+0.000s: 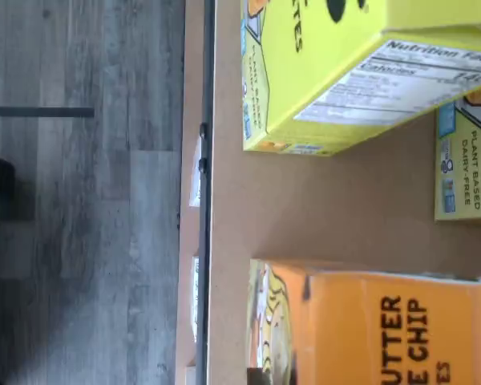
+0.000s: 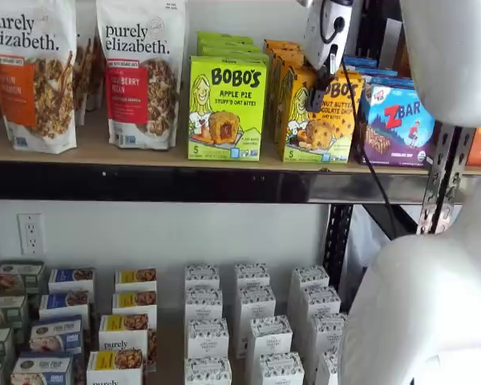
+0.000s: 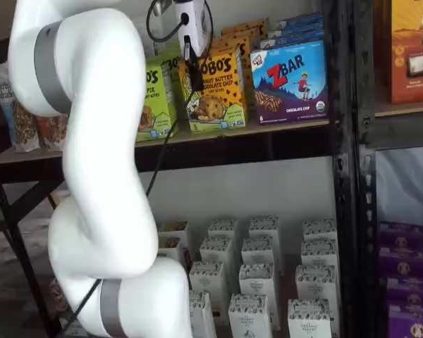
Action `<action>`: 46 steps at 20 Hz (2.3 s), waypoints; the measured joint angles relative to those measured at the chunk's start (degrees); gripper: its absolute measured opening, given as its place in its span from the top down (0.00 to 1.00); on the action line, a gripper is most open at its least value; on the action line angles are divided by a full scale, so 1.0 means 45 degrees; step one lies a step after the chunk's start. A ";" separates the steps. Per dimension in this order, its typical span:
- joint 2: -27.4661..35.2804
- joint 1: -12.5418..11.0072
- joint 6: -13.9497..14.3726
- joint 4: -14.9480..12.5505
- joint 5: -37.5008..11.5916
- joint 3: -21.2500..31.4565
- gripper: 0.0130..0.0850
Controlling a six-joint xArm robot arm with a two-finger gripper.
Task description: Pick up the orange box on the top shelf, the fifth box from the left
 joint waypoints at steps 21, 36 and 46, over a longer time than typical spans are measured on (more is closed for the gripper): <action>-0.0613 -0.0115 0.0112 0.0755 0.1414 -0.0353 0.61; -0.2864 -0.0361 0.0250 0.1317 0.3750 0.0447 0.61; -0.4755 -0.0807 0.0112 0.2031 0.3782 0.1987 0.61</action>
